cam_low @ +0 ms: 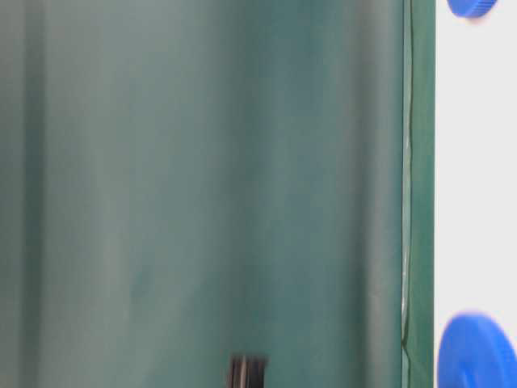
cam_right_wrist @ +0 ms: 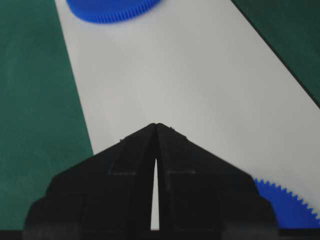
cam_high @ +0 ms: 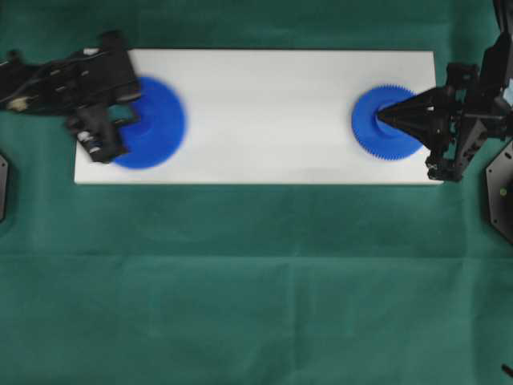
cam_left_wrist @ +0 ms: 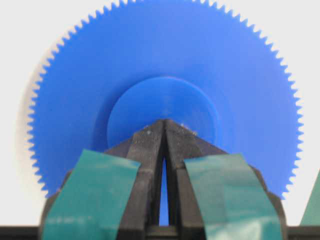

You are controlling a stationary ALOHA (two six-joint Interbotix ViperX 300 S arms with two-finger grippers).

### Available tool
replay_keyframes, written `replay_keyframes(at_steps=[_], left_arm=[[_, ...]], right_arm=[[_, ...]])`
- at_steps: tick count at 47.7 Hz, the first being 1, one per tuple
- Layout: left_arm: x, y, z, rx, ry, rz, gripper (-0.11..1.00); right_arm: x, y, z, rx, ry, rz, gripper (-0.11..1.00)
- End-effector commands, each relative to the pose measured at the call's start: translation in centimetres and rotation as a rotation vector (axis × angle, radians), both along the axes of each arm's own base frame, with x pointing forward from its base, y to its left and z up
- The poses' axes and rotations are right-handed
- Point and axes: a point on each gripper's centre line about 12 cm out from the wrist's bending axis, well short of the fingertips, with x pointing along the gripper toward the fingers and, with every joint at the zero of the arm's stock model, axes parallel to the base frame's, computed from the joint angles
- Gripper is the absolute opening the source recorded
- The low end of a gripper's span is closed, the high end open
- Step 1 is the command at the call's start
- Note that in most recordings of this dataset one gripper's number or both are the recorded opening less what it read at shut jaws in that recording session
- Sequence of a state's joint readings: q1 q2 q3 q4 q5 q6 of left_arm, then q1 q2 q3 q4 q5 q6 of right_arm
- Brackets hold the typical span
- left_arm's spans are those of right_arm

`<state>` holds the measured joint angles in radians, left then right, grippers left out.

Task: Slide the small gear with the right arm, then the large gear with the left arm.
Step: 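Slide the large gear right with the left gripper to mesh with the small gear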

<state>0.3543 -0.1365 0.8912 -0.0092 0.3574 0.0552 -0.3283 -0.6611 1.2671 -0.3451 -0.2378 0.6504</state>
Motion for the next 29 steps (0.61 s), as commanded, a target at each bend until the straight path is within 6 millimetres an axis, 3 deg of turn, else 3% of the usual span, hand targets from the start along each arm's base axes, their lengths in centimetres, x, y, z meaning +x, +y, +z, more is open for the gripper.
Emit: replay_keyframes(at_steps=[1, 17, 29], left_arm=[[2.4, -0.1, -1.2, -0.013, 0.029, -0.027, 0.00], [13.6, 1.4, -0.3, 0.027, -0.080, -0.083, 0.00], [19.3, 1.6, -0.2, 0.057, -0.137, -0.133, 0.00]], right_arm=[[0.4, -0.1, 0.7, -0.009, -0.023, 0.004, 0.50], [0.3, 0.1, 0.6, -0.008, -0.021, 0.010, 0.50], [0.2, 0.1, 0.8, -0.015, -0.032, 0.011, 0.50]])
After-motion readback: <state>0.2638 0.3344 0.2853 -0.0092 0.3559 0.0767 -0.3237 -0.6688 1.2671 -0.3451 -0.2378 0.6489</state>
